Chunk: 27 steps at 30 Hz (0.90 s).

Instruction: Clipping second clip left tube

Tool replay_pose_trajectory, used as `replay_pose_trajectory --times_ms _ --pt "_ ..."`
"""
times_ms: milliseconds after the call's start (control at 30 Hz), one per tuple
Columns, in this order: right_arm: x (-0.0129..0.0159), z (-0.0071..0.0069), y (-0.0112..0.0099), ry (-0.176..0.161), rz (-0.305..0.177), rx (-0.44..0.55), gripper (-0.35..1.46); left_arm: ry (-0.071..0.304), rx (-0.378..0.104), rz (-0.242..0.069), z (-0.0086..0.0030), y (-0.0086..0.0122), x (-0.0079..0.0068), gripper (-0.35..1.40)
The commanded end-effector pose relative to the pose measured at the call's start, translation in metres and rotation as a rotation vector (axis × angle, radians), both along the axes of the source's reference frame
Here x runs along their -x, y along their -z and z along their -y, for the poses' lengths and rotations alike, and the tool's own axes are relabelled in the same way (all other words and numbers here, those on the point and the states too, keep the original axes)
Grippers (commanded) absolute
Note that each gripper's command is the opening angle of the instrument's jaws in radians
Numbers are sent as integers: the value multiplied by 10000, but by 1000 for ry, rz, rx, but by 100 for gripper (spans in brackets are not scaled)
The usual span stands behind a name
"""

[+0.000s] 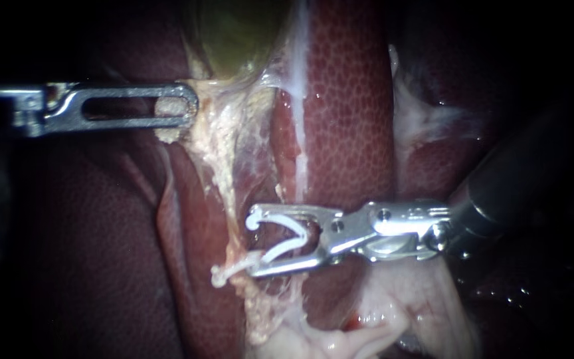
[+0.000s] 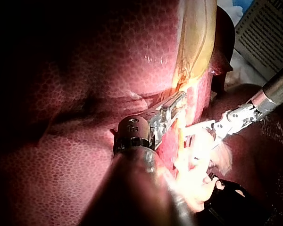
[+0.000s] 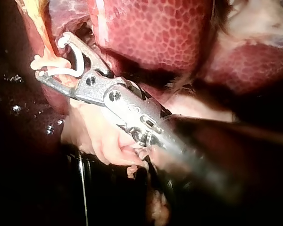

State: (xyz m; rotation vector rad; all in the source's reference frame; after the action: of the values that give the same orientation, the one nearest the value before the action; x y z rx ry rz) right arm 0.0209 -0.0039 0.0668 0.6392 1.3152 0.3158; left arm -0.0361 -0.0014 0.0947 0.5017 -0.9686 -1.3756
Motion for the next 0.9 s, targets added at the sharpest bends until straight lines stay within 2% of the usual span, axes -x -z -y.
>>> replay_pose_trajectory --times_ms 33,267,667,900 --pt "-2 1 -2 -2 2 -4 60 2 1 1 0 1 0 -35" --pt "-13 9 -9 12 -3 -30 60 5 2 -1 2 3 1 -35" --pt "-33 23 9 60 -41 -77 60 6 2 -1 2 2 1 -35" --pt "-41 22 6 56 -46 -93 60 6 2 -2 2 2 2 -35"
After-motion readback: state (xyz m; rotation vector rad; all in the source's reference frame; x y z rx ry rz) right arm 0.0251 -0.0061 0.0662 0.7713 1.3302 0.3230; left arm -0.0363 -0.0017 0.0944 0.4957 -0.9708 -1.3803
